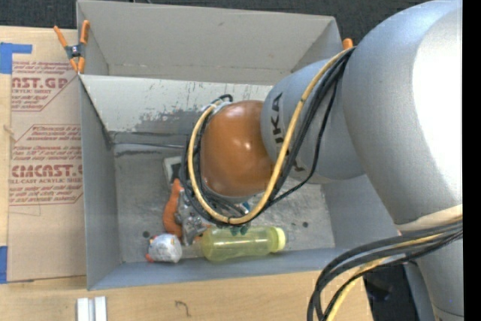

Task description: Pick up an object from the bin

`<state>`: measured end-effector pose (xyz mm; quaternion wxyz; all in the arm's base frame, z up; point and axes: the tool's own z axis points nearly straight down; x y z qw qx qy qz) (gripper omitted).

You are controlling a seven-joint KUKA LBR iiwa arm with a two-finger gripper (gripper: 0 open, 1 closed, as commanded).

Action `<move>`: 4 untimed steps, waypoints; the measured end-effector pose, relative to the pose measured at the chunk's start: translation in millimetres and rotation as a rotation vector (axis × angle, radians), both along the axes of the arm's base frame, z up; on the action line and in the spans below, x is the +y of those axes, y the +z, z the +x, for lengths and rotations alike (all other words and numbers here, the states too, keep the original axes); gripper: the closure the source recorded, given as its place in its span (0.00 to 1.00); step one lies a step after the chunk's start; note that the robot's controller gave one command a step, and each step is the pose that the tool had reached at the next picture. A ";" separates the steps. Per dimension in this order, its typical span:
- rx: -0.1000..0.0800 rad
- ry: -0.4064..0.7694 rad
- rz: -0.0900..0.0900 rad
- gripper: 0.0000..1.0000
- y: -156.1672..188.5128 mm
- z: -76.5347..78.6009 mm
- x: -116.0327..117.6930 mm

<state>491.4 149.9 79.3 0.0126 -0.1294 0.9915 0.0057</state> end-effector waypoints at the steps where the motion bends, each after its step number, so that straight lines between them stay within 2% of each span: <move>1: 0.000 0.000 0.000 1.00 0.0 0.0 0.0; 2: 0.023 -0.007 -0.012 1.00 32.1 -3.4 -10.2; 3: 0.023 -0.011 -0.013 0.00 59.0 1.9 -1.7; 4: 0.023 -0.011 -0.013 0.00 59.0 1.9 -1.6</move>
Offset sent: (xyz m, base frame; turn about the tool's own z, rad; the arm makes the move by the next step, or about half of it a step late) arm 0.0030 -0.0235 0.1035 0.0244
